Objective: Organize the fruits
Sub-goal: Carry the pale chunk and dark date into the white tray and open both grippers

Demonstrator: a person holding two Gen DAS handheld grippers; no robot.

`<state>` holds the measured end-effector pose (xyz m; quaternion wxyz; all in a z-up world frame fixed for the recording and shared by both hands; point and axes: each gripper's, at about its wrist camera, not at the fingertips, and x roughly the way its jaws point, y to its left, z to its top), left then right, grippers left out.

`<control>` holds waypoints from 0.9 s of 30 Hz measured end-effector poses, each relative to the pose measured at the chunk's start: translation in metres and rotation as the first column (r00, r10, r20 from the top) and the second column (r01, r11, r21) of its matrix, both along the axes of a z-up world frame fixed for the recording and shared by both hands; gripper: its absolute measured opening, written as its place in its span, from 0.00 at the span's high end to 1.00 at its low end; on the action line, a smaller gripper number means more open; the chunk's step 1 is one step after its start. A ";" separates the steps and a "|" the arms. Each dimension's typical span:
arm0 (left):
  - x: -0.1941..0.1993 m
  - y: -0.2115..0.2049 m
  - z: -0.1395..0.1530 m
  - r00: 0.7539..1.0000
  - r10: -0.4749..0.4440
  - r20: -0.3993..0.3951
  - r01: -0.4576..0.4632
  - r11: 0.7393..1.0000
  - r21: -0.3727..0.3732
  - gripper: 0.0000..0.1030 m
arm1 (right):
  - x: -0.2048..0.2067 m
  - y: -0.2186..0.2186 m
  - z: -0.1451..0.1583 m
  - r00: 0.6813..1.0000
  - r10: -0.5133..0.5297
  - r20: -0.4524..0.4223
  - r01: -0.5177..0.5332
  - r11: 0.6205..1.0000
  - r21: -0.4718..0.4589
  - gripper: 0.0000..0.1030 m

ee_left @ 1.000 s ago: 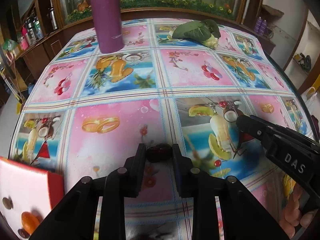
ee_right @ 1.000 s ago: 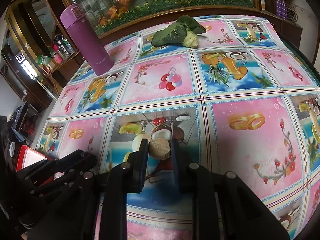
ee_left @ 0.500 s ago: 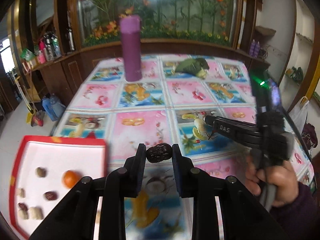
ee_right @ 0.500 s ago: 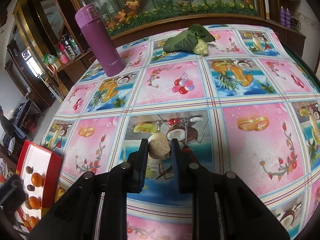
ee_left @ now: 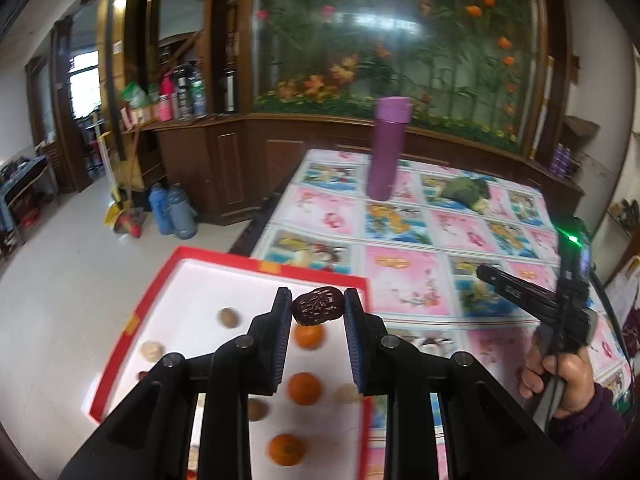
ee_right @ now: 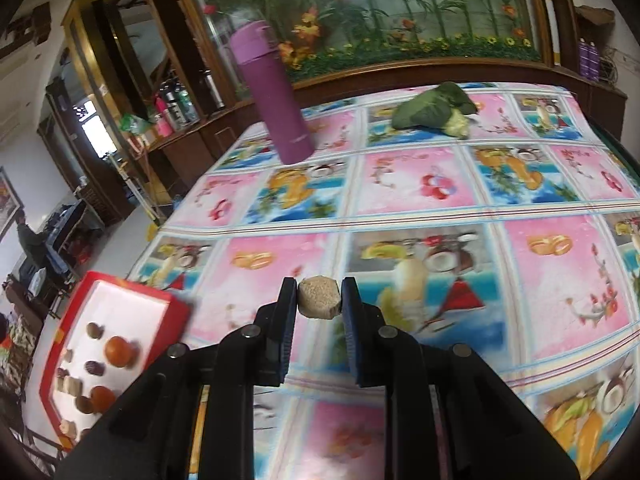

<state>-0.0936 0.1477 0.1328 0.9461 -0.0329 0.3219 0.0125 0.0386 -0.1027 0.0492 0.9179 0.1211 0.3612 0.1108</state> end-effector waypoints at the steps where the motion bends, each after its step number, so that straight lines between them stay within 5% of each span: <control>1: 0.000 0.005 -0.002 1.000 0.006 -0.002 -0.006 1.000 -0.005 0.76 | -0.002 0.008 0.001 1.000 0.016 -0.004 -0.016 1.000 0.015 0.76; 12: -0.001 0.077 -0.023 0.995 0.094 -0.043 -0.094 0.996 0.007 0.76 | -0.024 0.084 0.030 0.982 0.186 0.027 -0.187 0.981 0.045 0.76; 27: 0.052 0.112 -0.053 0.983 0.087 -0.163 -0.087 0.996 0.011 0.76 | -0.006 0.219 0.023 0.888 0.456 -0.063 -0.459 0.886 -0.062 0.76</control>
